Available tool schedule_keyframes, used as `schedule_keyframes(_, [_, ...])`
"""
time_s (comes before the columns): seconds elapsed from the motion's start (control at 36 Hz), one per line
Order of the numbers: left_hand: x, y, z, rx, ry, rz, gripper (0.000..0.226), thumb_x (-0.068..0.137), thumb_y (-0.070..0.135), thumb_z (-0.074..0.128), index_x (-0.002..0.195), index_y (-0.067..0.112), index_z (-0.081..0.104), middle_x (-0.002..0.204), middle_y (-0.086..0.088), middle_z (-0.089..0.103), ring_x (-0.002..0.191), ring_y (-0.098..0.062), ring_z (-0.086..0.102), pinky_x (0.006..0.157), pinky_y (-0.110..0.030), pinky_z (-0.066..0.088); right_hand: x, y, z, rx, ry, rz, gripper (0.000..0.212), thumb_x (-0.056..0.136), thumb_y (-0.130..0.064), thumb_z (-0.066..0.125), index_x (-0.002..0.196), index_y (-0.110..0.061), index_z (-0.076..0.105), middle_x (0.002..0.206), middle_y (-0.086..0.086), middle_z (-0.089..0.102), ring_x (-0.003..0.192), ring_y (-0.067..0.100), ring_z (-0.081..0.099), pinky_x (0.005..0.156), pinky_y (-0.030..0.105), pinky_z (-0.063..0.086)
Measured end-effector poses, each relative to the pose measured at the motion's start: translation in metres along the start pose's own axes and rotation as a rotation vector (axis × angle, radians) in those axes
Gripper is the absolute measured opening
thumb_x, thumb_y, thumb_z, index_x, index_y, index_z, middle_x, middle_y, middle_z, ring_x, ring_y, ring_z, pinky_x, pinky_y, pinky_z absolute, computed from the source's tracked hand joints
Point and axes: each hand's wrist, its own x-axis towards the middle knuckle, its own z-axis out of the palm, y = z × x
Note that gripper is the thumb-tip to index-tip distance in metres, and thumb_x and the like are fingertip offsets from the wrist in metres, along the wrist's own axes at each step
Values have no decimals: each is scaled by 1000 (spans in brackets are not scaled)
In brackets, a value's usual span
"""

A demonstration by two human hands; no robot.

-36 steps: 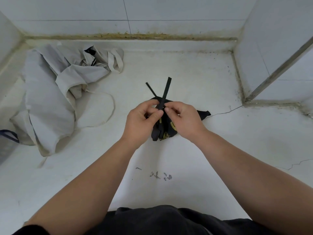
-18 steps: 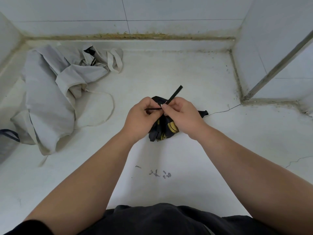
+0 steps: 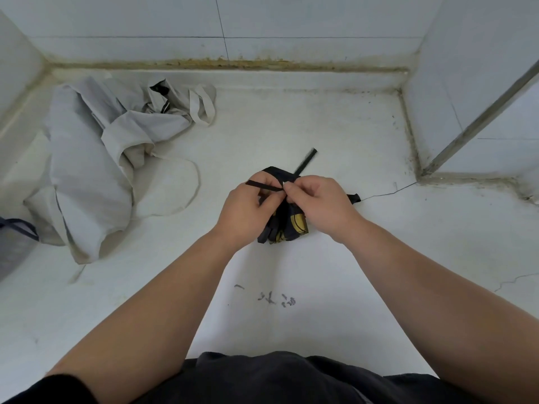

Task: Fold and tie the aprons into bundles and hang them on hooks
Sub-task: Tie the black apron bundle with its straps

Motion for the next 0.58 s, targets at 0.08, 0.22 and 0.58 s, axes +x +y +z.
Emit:
schedule_keyframes(0.08, [-1,0,-1,17,-2,17,16,91,15,59,83,28,58,82,8,65,78,-11,59,75,-31,49,2,0,2,73,40,35,28,93,-24,58,67,-14,63,69,5,63,70,15,55,77,36,49])
schedule_keyframes(0.22, [-5,2,-1,55,22,52,26,92,16,59,77,36,52,78,10,63,75,-11,55,69,-25,44,5,0,6,140,97,83,13,89,-18,63,81,-25,55,71,0,65,65,11,57,71,27,48])
schedule_keyframes(0.58, [-4,-1,1,-19,59,-1,21,92,17,60,82,35,55,81,5,65,78,-12,58,69,-24,47,3,-8,-8,-296,-188,-90,27,94,-10,48,108,-18,71,84,-8,61,78,10,53,64,16,37])
